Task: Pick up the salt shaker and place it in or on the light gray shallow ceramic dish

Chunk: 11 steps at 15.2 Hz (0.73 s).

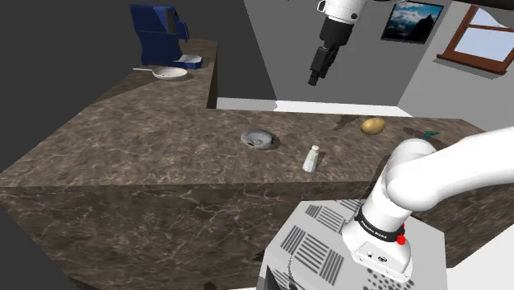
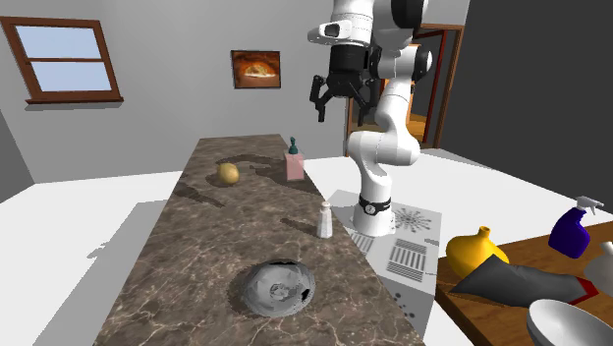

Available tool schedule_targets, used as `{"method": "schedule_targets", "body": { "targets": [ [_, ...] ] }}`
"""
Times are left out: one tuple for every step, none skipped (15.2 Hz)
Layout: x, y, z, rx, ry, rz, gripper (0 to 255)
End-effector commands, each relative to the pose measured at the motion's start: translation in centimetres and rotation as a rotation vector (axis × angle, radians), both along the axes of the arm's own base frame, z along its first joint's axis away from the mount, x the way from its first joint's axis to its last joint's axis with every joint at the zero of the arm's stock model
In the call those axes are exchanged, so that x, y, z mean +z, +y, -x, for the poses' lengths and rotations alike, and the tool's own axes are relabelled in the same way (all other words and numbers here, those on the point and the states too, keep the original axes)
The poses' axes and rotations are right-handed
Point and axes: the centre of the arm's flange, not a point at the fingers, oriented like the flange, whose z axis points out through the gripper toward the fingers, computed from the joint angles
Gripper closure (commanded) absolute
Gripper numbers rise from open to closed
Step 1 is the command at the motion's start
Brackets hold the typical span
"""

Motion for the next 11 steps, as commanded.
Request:
{"method": "schedule_targets", "body": {
  "targets": [
    [0.0,0.0,0.0,0.000,0.000,0.000,0],
    [-1.2,-0.4,0.1,0.010,0.007,-0.004,0],
    [-2.5,-0.8,0.2,0.020,0.014,-0.009,0],
    [-3.7,-1.3,0.3,0.030,0.021,-0.013,0],
    [-5.0,-1.7,0.5,0.040,0.028,-0.018,0],
    [-6.2,-2.1,0.6,0.050,0.034,-0.022,0],
    [-7.5,-2.5,0.7,0.061,0.041,-0.027,0],
    [-8.7,-2.9,0.9,0.071,0.048,-0.031,0],
    [-10.0,-3.3,1.0,0.081,0.055,-0.036,0],
    [-11.2,-3.6,1.2,0.091,0.062,-0.040,0],
    [-12.5,-4.0,1.3,0.101,0.069,-0.045,0]
  ]
}}
